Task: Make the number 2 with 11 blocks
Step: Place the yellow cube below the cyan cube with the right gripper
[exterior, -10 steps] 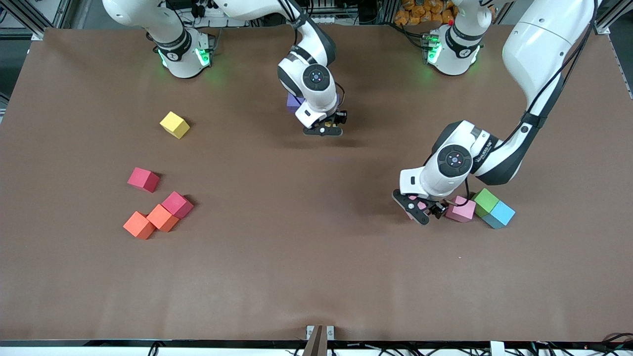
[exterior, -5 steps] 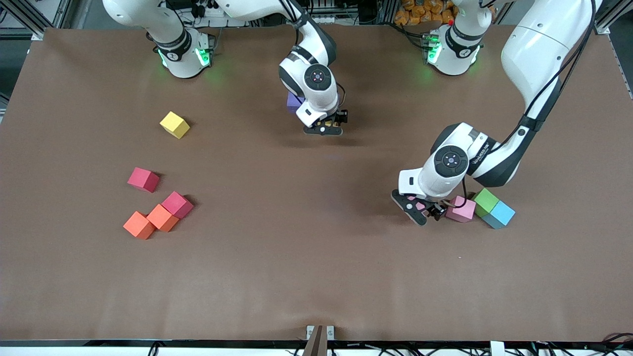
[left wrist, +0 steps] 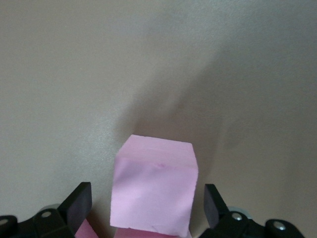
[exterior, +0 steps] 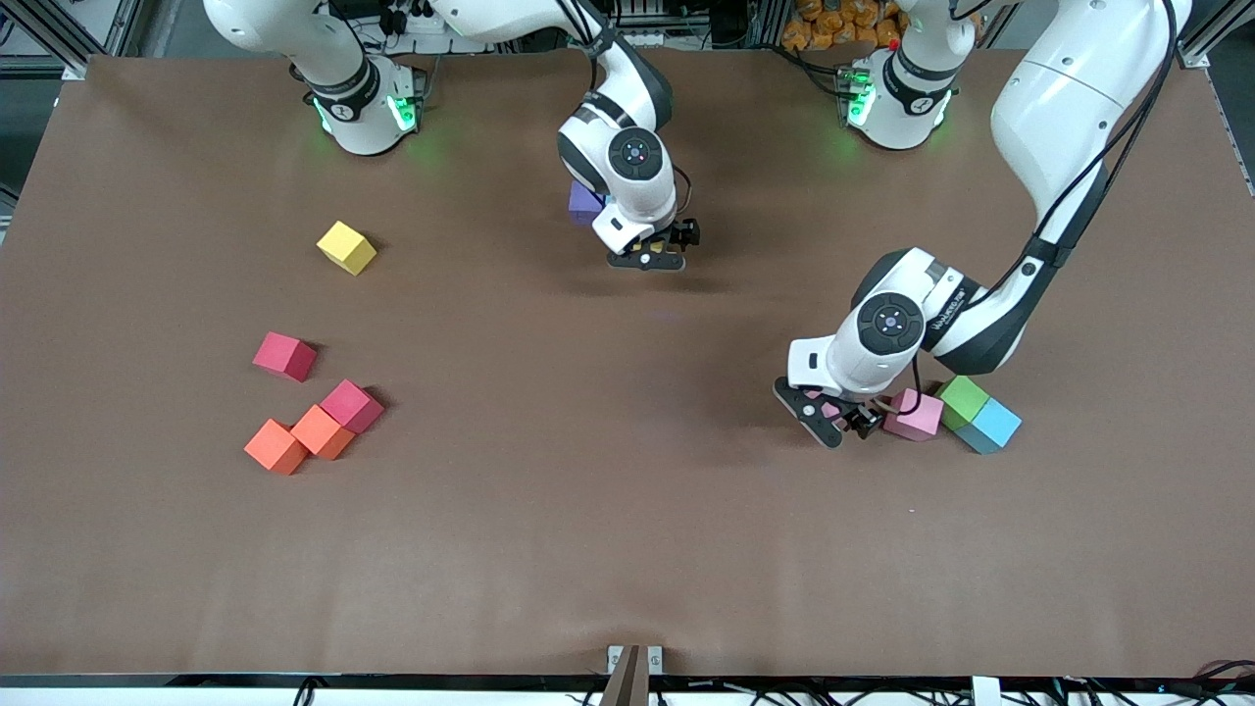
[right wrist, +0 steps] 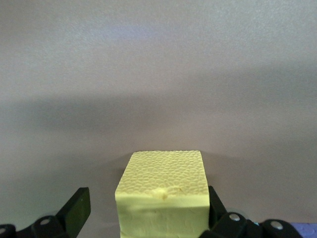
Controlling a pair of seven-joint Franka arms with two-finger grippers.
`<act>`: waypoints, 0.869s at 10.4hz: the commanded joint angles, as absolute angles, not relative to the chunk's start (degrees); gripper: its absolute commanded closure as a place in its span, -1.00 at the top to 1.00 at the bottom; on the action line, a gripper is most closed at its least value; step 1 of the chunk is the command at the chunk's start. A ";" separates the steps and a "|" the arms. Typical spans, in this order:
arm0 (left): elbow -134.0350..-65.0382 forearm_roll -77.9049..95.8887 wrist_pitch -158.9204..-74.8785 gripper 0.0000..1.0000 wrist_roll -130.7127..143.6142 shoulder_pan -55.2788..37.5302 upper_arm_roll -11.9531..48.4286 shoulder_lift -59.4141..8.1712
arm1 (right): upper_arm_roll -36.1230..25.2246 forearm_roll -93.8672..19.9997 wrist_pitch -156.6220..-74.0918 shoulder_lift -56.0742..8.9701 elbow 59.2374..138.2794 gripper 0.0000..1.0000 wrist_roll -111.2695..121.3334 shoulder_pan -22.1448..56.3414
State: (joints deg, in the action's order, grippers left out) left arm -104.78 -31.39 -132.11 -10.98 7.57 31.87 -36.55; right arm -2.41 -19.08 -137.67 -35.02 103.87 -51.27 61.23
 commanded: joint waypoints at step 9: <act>-103.80 -32.61 -134.56 -0.77 -10.02 6.68 31.55 -39.29 | -7.02 -13.19 -127.88 -29.18 101.78 1.00 -29.66 45.73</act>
